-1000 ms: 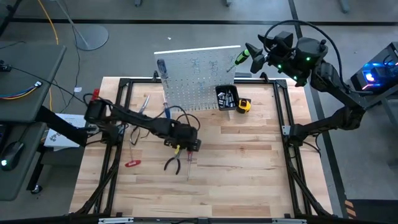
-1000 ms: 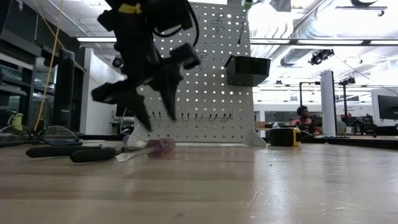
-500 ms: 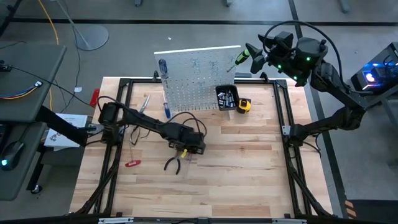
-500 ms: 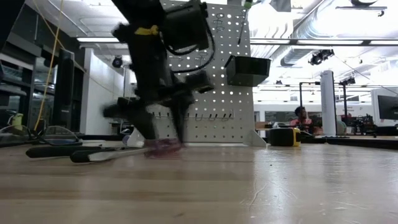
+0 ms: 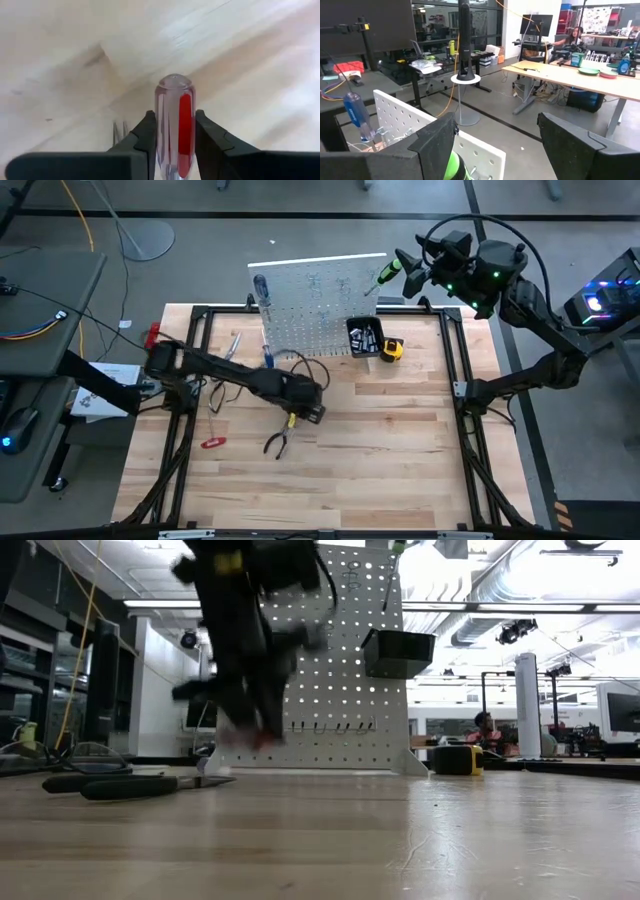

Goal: Hang tools onto peg board
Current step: Hang the red screwdriver on the peg board

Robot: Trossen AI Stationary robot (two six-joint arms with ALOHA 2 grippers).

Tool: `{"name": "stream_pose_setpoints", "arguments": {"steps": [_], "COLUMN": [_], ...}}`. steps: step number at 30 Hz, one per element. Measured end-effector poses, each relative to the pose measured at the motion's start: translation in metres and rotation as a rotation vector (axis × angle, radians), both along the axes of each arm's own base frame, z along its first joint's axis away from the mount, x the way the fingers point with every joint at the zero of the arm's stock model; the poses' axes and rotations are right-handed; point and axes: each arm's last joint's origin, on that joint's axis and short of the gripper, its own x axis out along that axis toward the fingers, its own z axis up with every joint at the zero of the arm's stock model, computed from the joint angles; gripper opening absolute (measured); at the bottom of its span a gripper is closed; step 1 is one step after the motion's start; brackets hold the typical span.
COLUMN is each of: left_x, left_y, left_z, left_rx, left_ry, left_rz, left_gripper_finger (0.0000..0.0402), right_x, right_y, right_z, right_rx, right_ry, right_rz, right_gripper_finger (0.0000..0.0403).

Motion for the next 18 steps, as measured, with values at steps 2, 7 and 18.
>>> {"name": "stream_pose_setpoints", "arguments": {"steps": [2,7,18], "left_x": [-0.009,-0.037,-0.085], "left_y": [0.001,0.002,0.056], "left_z": [0.027,0.105,0.276], "left_rx": [0.015,0.109,0.876], "left_ry": [-0.063,-0.368,-1.255], "left_rz": [-0.049,-0.193,-0.008], "left_gripper_finger": [0.0079,0.0079,0.0079], "right_x": [0.0,0.0,0.0], "right_y": [0.0,0.0,0.0], "right_z": [0.0,0.0,0.008], "right_rx": [0.0,-0.002,-0.02], "right_ry": [0.0,-0.003,-0.085], "right_rz": [-0.002,-0.015,-0.015], "right_gripper_finger": [0.0275,0.0275,0.0275]}}
